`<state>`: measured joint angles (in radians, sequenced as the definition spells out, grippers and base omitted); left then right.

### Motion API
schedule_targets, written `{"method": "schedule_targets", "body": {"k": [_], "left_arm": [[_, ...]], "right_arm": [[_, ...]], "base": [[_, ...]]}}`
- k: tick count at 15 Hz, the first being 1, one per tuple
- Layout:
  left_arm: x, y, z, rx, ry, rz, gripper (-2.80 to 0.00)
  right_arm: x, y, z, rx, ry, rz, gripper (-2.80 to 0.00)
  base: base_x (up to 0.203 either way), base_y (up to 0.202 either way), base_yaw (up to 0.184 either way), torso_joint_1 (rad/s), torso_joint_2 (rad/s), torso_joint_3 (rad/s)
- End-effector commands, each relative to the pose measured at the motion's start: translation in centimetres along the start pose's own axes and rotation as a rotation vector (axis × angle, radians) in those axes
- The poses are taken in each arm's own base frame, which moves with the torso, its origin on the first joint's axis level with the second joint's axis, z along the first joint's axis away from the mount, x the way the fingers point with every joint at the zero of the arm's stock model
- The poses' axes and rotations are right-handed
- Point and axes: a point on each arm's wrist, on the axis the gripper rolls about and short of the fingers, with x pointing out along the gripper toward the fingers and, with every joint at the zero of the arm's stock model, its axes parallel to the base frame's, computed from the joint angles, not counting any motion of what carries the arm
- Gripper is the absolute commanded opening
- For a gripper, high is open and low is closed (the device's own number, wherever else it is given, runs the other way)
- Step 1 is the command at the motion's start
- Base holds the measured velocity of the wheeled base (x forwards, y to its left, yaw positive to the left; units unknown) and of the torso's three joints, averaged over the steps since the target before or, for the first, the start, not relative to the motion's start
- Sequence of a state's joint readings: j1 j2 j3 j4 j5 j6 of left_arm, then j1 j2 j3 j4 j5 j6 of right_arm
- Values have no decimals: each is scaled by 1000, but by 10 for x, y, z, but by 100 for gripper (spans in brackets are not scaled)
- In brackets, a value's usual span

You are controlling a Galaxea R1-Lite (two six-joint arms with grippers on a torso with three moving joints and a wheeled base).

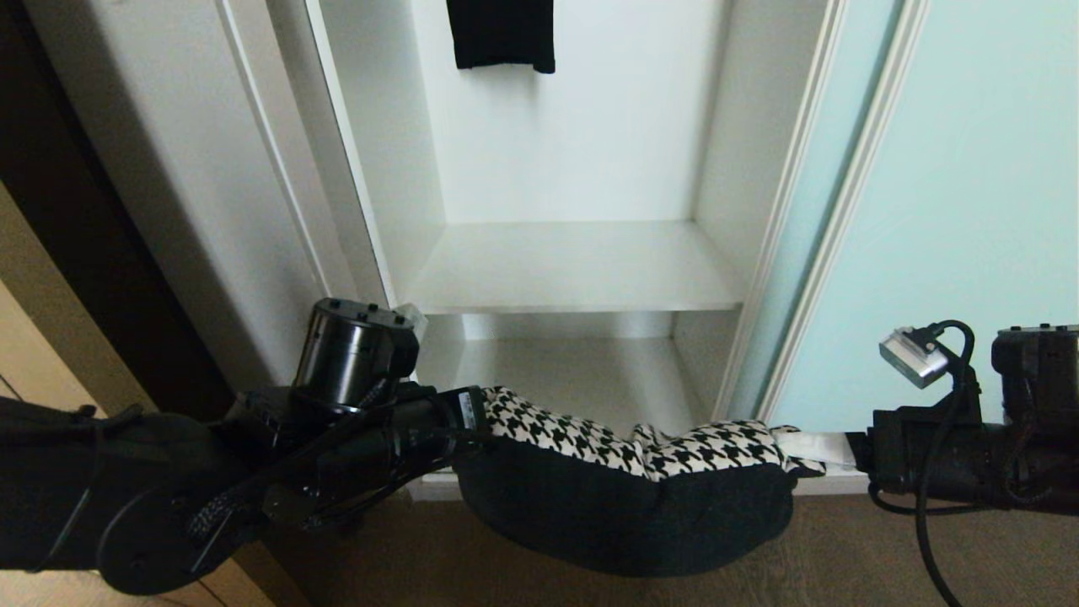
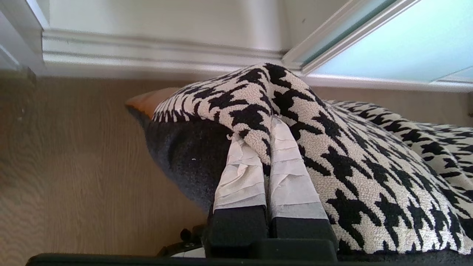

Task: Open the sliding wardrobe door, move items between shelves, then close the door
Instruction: Place the pillow on the lower shelf

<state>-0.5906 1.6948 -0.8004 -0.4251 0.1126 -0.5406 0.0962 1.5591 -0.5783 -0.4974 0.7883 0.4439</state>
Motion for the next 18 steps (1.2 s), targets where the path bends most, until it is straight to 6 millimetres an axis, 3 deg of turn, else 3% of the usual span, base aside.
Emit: {"method": "schedule_targets", "body": {"k": [1,18], "left_arm": [[3,0,0,-1,2,2,-280],[4,0,-1,9,4,3,-280]], "right_arm": [[0,1,0,-1,-1,6,-280],[1,-3,0,9,10,15,-280]], "base": [[0,0,0,6,2,-193],[0,0,0,4,3,-197]]}}
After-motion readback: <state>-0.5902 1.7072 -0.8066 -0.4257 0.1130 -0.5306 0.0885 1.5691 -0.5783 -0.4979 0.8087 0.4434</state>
